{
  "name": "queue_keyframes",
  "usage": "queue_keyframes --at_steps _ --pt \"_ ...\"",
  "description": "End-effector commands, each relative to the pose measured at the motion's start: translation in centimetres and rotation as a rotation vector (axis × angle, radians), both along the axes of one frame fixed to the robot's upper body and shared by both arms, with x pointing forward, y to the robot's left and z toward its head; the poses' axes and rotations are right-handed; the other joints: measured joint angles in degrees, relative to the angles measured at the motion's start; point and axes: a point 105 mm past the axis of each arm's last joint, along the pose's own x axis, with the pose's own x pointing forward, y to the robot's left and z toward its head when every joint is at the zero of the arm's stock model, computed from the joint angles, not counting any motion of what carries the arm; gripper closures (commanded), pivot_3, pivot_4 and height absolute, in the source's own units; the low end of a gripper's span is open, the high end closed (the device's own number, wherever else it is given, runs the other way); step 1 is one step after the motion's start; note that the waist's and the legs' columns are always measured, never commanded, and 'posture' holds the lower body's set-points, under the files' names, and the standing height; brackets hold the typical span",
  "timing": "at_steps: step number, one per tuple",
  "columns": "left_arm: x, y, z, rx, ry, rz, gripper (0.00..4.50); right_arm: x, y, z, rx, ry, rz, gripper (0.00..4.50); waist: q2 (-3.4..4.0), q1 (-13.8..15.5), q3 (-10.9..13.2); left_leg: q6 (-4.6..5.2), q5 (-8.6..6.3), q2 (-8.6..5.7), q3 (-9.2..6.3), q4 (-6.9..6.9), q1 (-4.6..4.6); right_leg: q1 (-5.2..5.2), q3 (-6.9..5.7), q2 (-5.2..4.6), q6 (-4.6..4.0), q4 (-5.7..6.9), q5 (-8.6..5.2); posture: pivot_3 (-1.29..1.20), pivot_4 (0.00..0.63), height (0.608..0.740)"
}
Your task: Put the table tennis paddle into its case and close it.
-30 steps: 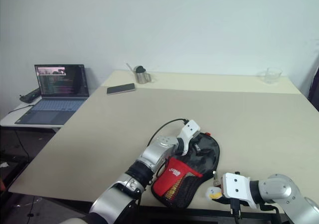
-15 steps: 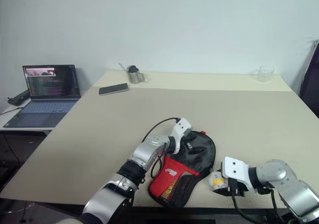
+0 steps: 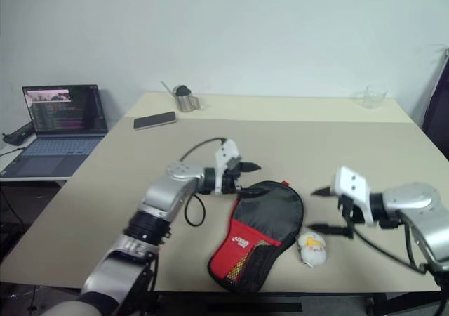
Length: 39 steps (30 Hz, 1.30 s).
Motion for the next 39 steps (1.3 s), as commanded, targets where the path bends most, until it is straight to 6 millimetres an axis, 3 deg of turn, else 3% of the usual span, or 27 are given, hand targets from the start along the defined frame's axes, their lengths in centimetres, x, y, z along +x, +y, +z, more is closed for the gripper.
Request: queue_keyframes --at_steps 1,7,14,18,20,29,30,39 --pt "-1.6 2.0 1.8 0.024 -0.064 -0.058 0.0 2.9 -0.5 -0.6 0.034 0.008 -0.225 0.02 0.01 -0.1 0.0 0.0 0.0 0.0 0.0 0.0 0.0 -0.01 0.0 0.0 -0.01 0.01 0.0 0.0 0.15 0.74" --pt "-4.2 5.7 1.5 0.087 -0.033 -0.101 0.0 3.9 1.0 -4.7 0.042 0.206 -0.408 0.02 0.03 -0.2 0.0 0.0 0.0 0.0 0.07 0.07 -0.49 -0.58 0.09 -0.02 -0.12 0.16 0.02 0.0 0.15 0.74" --pt "-5.2 7.1 1.3 0.109 -0.017 -0.07 0.0 4.1 1.8 -6.9 0.091 0.391 -0.531 0.02 0.04 -0.2 0.0 0.01 0.02 -0.02 0.06 0.17 -0.84 -0.87 0.04 -0.02 -0.18 0.22 0.06 0.0 0.15 0.74" --pt "-5.3 7.3 1.3 0.102 -0.018 -0.04 0.0 3.8 2.6 -8.6 0.056 0.447 -0.528 0.88 0.05 -0.6 0.0 0.02 0.01 -0.02 0.1 0.16 -0.79 -0.84 0.06 -0.02 -0.17 0.24 0.06 0.0 0.15 0.74" --pt "-5.3 7.2 1.3 0.102 -0.02 -0.033 0.0 3.9 2.7 -8.8 0.053 0.449 -0.533 1.65 0.05 -0.8 0.0 0.03 0.02 -0.02 0.11 0.16 -0.77 -0.84 0.08 -0.01 -0.17 0.29 0.06 0.0 0.15 0.74" --pt "-5.1 7.4 1.2 0.101 -0.025 -0.003 0.0 6.2 2.7 -6.7 0.076 0.285 -0.515 4.32 0.05 -1.2 0.0 0.08 0.03 -0.02 0.37 0.18 -0.28 -0.72 0.32 0.02 -0.2 0.86 0.03 0.0 0.15 0.74" --pt "-5.0 7.4 1.2 0.101 -0.026 -0.002 0.0 6.4 2.8 -6.6 0.072 0.271 -0.511 4.47 0.05 -1.3 0.0 0.09 0.03 -0.01 0.4 0.18 -0.17 -0.64 0.34 0.04 -0.2 0.88 0.03 0.0 0.15 0.74" --pt "-4.7 7.2 1.0 0.101 -0.036 0.014 0.0 9.2 4.6 -5.4 -0.046 0.092 -0.413 4.47 0.05 -1.8 0.0 0.09 0.08 0.12 0.56 0.17 0.06 -0.6 0.38 0.24 -0.29 1.0 0.1 0.0 0.15 0.74"
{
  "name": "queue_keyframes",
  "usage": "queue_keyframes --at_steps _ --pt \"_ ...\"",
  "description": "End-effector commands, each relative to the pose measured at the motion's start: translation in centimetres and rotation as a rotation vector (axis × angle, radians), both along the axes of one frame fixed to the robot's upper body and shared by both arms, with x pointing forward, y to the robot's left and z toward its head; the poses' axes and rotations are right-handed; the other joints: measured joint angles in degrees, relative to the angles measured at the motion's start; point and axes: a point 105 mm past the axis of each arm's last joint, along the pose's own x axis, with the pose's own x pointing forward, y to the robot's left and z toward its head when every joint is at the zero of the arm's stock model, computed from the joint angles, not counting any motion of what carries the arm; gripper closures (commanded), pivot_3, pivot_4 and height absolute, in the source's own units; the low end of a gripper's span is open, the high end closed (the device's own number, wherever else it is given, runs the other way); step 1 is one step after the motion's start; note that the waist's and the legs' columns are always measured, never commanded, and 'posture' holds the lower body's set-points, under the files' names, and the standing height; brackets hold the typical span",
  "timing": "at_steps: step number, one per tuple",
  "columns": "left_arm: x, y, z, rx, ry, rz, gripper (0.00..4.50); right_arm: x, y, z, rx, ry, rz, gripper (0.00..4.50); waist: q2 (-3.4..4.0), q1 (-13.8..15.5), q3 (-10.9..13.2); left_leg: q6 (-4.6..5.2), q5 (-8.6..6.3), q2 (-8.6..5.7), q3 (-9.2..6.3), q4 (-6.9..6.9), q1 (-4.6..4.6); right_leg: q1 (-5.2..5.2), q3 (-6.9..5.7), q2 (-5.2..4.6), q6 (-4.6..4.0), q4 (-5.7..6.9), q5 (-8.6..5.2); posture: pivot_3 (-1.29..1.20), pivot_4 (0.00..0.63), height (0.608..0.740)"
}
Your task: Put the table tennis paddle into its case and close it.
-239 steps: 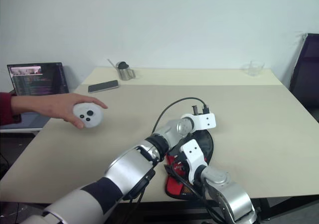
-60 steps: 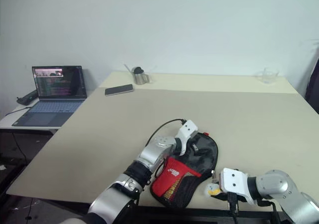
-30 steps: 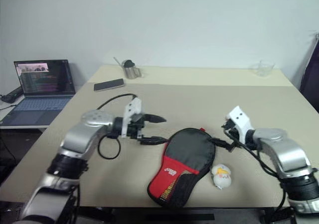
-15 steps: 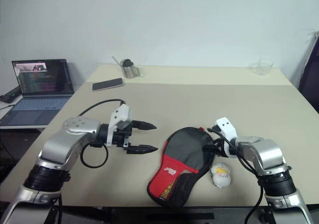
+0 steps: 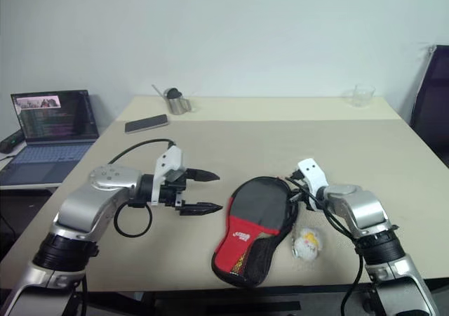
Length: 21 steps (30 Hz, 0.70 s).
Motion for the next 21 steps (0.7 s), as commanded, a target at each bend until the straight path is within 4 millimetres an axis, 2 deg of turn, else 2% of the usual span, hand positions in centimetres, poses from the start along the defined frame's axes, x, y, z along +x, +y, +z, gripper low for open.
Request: queue_keyframes --at_steps 1,5,11,14,18,21 --pt "-0.1 -0.1 1.2 -0.013 -0.05 -0.006 0.0 1.9 0.3 1.8 -0.115 -0.144 0.061 4.47 0.0 -0.2 0.0 -0.01 0.01 0.02 0.02 -0.01 0.0 -0.02 0.01 0.01 0.0 -0.01 0.0 0.0 0.15 0.74" --pt "0.0 -0.2 1.2 -0.014 -0.053 -0.006 0.0 3.0 1.0 2.0 -0.145 -0.168 0.128 4.47 0.0 -0.7 0.0 -0.02 0.01 0.02 0.06 -0.02 -0.01 -0.03 0.04 0.03 0.0 -0.05 0.0 0.0 0.15 0.74" --pt "0.0 -0.4 1.3 -0.017 -0.069 0.0 0.0 4.7 3.8 3.0 -0.225 -0.284 0.36 4.47 0.03 -1.4 0.0 -0.02 0.01 0.04 0.1 -0.03 0.0 -0.06 0.08 0.05 -0.01 -0.04 0.0 0.0 0.15 0.74" --pt "-0.1 -0.3 1.2 -0.017 -0.069 0.004 0.0 5.1 4.6 3.0 -0.24 -0.318 0.416 4.47 0.04 -1.4 0.0 -0.04 0.02 0.08 0.12 -0.06 0.0 -0.13 0.12 0.08 -0.02 -0.03 0.0 0.0 0.15 0.74" --pt "-0.2 -0.4 1.1 -0.018 -0.07 0.007 0.0 5.3 5.5 2.8 -0.233 -0.33 0.461 4.47 0.05 -1.3 0.0 -0.06 0.01 0.06 0.12 -0.07 -0.04 -0.15 0.14 0.06 -0.02 -0.09 0.0 0.0 0.15 0.74" --pt "-0.3 -0.5 1.0 -0.016 -0.073 0.007 0.0 6.0 5.1 2.3 -0.261 -0.317 0.407 4.47 0.05 -1.4 0.0 -0.07 0.01 0.06 0.12 -0.08 -0.05 -0.17 0.17 0.05 -0.02 -0.09 0.0 0.0 0.15 0.74"
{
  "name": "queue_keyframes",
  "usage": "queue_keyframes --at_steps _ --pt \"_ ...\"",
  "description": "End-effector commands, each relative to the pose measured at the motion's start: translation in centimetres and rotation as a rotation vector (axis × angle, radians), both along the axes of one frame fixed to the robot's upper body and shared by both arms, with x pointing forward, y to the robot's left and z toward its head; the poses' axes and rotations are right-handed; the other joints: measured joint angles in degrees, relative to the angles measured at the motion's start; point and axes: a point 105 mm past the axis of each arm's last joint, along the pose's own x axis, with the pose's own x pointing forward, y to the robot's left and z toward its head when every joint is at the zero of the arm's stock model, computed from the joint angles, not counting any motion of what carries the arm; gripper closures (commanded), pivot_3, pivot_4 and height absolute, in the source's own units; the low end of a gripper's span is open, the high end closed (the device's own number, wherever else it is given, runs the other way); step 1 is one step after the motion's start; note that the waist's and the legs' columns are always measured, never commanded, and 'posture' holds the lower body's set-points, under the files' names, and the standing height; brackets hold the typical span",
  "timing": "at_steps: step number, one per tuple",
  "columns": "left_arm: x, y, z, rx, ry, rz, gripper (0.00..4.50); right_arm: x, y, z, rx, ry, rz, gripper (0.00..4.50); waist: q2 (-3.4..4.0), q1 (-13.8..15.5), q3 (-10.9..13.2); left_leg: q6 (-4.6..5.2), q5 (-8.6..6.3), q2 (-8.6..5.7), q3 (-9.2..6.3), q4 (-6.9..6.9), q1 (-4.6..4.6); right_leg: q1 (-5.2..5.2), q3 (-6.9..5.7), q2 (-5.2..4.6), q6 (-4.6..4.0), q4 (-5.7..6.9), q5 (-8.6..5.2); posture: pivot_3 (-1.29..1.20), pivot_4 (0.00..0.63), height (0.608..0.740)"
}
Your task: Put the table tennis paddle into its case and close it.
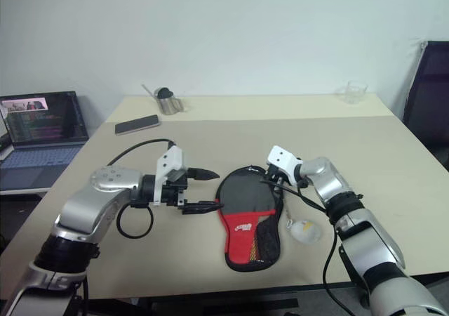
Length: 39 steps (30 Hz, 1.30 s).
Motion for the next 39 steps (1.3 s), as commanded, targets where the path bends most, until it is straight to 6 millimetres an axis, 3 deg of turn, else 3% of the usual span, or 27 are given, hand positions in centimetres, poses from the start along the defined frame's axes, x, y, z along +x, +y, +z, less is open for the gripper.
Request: queue_keyframes --at_steps 1,4,7,16,18,22,24,27,31,33,39 --pt "-0.5 -0.5 1.2 -0.009 -0.06 -0.023 0.0 1.0 0.1 1.7 0.008 -0.067 -0.03 4.47 0.0 0.0 0.0 0.0 0.0 0.0 -0.01 0.0 0.0 -0.01 0.02 0.0 -0.01 0.01 0.0 0.0 0.15 0.74" --pt "-0.4 -0.6 1.3 -0.015 -0.062 -0.023 0.0 1.4 -0.8 2.0 0.01 -0.083 -0.065 4.47 0.0 0.0 0.0 -0.06 0.04 0.0 -0.03 0.0 0.01 0.0 0.07 0.0 -0.02 0.05 0.0 0.0 0.15 0.74" --pt "0.0 -0.9 0.9 -0.016 -0.057 -0.016 0.0 1.3 -1.2 1.8 -0.003 -0.067 -0.062 3.8 0.0 0.1 0.0 -0.1 0.06 -0.01 -0.04 0.01 0.02 0.02 0.09 -0.01 -0.04 0.08 0.01 0.0 0.15 0.74" --pt "3.3 -2.1 0.5 -0.069 -0.078 0.063 0.0 0.8 -1.3 2.9 0.015 -0.054 -0.038 0.8 0.0 0.2 0.0 -0.11 0.07 -0.02 -0.06 0.02 0.0 0.02 -0.01 -0.01 -0.04 0.07 0.01 0.0 0.15 0.74" --pt "4.3 -2.8 0.6 -0.098 -0.083 0.091 0.0 0.5 -1.7 3.9 0.045 -0.058 -0.032 0.08 0.0 0.2 0.0 -0.11 0.07 -0.01 -0.06 0.01 -0.02 0.0 -0.01 -0.01 -0.04 0.06 0.01 0.0 0.15 0.74" --pt "5.8 -4.4 -0.3 -0.102 -0.075 0.101 0.0 -0.6 -2.9 6.2 0.096 -0.07 -0.052 0.03 0.0 0.4 0.0 -0.11 0.07 -0.03 -0.11 0.04 -0.1 -0.03 -0.06 -0.04 -0.03 0.05 0.01 0.0 0.15 0.74" --pt "6.2 -6.0 -0.8 -0.116 -0.062 0.084 0.0 -1.6 -4.3 8.7 0.148 -0.109 -0.088 0.03 0.0 0.6 0.0 -0.11 0.07 -0.04 -0.11 0.04 -0.13 -0.04 -0.06 -0.05 -0.03 0.04 0.01 0.0 0.15 0.74" --pt "6.9 -7.5 -2.0 -0.14 -0.026 0.081 0.0 -4.3 -6.1 10.5 0.172 -0.123 -0.092 0.03 0.0 1.1 0.0 -0.11 0.07 -0.07 -0.21 0.1 -0.41 -0.17 -0.16 -0.1 -0.03 0.0 0.01 0.0 0.15 0.74" --pt "8.0 -9.6 -3.8 -0.225 -0.005 0.129 0.0 -9.3 -7.5 8.0 0.093 -0.045 -0.01 0.03 -0.03 2.1 0.0 -0.11 0.07 -0.06 -0.25 0.11 -0.72 -0.42 -0.22 -0.11 -0.03 -0.05 0.02 0.0 0.15 0.74" --pt "8.2 -9.9 -5.7 -0.15 -0.019 0.146 0.0 -11.3 -7.8 6.6 0.079 0.018 0.011 0.03 -0.04 2.1 0.0 -0.1 0.07 -0.09 -0.23 0.14 -0.79 -0.48 -0.21 -0.13 -0.02 -0.03 0.02 0.0 0.15 0.74" --pt "7.7 -10.5 -7.6 -0.13 0.018 0.11 0.0 -15.2 -8.8 3.8 0.073 0.171 0.013 0.03 -0.07 2.0 0.0 -0.05 0.09 -0.07 0.07 0.18 -0.73 -0.65 -0.17 -0.14 0.0 0.23 0.05 0.0 0.15 0.74"
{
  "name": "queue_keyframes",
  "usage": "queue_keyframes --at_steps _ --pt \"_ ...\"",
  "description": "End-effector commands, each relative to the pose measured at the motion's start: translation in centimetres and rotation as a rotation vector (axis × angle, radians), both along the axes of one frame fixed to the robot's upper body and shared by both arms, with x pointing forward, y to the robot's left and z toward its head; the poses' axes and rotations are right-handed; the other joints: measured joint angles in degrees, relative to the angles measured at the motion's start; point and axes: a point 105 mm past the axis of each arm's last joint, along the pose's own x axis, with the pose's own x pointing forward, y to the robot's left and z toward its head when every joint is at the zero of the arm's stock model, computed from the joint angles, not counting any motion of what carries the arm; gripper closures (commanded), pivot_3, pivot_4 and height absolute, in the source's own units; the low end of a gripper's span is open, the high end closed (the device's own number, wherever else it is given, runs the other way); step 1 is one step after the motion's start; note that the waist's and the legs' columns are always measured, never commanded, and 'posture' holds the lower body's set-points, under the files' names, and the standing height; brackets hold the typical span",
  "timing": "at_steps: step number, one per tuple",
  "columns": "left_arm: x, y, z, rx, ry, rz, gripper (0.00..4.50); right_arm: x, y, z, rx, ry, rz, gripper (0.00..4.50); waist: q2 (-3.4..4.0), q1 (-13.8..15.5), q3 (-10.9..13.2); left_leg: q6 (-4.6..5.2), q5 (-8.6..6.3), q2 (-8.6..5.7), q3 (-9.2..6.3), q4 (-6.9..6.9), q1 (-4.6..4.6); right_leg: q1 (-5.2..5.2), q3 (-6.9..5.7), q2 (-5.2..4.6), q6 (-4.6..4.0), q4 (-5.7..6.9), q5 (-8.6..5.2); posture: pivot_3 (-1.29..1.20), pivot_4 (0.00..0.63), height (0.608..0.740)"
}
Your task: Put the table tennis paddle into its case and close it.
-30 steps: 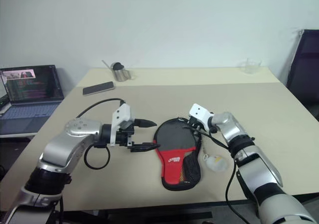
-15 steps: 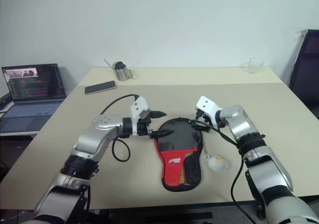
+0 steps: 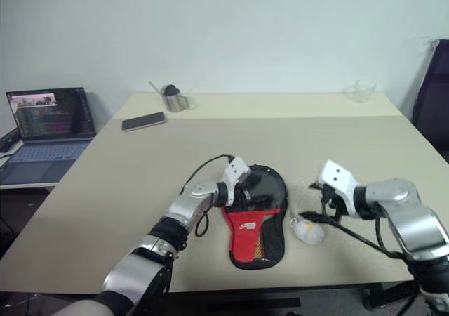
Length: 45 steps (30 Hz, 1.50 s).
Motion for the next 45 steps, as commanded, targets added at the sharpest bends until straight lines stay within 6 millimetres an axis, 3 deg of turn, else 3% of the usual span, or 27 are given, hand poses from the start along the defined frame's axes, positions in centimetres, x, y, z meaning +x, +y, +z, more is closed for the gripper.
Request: queue_keyframes --at_steps 1,6,15,21,24,32,35,37,45 --pt "0.0 -0.2 -0.2 0.027 -0.031 -0.027 0.0 -1.2 -0.3 0.3 -0.011 -0.001 0.005 0.03 -0.02 0.1 0.0 0.01 0.0 0.0 -0.03 0.0 0.04 0.09 -0.03 0.0 0.01 -0.02 0.01 0.0 0.15 0.74" --pt "0.1 -0.1 -1.1 0.054 -0.012 -0.018 0.0 -1.5 0.0 -1.3 -0.011 0.046 -0.009 0.03 -0.04 0.1 0.0 0.26 -0.14 0.01 -0.03 -0.07 0.84 0.93 -0.03 0.02 0.04 -0.19 -0.01 0.0 0.15 0.74" --pt "0.2 -0.5 -1.5 0.057 0.007 0.004 0.0 -0.5 0.0 -5.2 -0.078 0.119 -0.096 0.03 -0.07 0.3 0.0 0.05 -0.02 0.0 -0.07 -0.03 0.85 0.94 -0.03 0.03 0.05 -0.14 0.0 0.0 0.15 0.74" --pt "0.1 -0.9 -2.0 0.03 0.036 0.024 0.0 -0.2 -0.1 -6.5 -0.096 0.135 -0.12 0.03 -0.1 0.3 -0.1 0.04 -0.02 0.0 -0.07 -0.03 0.86 0.94 -0.03 0.03 0.05 -0.14 0.0 0.0 0.15 0.74" --pt "-0.4 -1.0 -2.9 0.078 0.021 0.005 0.0 -0.2 -0.2 -6.5 -0.1 0.131 -0.124 0.55 -0.13 0.4 -0.2 0.04 -0.02 -0.01 -0.08 -0.02 0.87 0.96 -0.04 0.03 0.05 -0.14 0.01 0.0 0.15 0.74" --pt "-0.6 -0.8 -4.7 0.129 0.048 0.033 0.0 -1.4 -0.2 -5.7 -0.095 0.131 -0.071 3.35 -0.12 0.6 -0.3 0.05 -0.02 -0.01 -0.17 -0.02 0.98 1.15 -0.08 0.03 0.06 -0.2 0.0 0.0 0.15 0.74" --pt "-0.6 -0.9 -5.0 0.145 0.054 0.041 0.0 -2.8 -0.1 -5.3 -0.103 0.135 -0.015 4.01 -0.14 0.8 -0.3 0.08 -0.04 -0.02 -0.28 -0.02 1.04 1.3 -0.12 0.03 0.07 -0.27 -0.01 0.0 0.15 0.74" --pt "-0.5 -0.9 -5.3 0.168 0.056 0.051 0.0 -4.0 -0.2 -5.2 -0.124 0.145 0.037 4.2 -0.13 1.1 -0.3 0.18 -0.1 -0.05 -0.32 -0.02 1.07 1.38 -0.14 0.03 0.11 -0.28 -0.03 0.0 0.15 0.74" --pt "-0.1 -0.5 -6.3 0.257 0.065 0.088 0.0 -7.2 -0.9 -6.1 -0.214 0.183 0.156 4.21 -0.34 1.4 -0.6 0.25 -0.15 -0.04 -0.41 -0.03 1.43 1.78 -0.18 0.02 0.44 -0.32 -0.24 0.0 0.15 0.74"
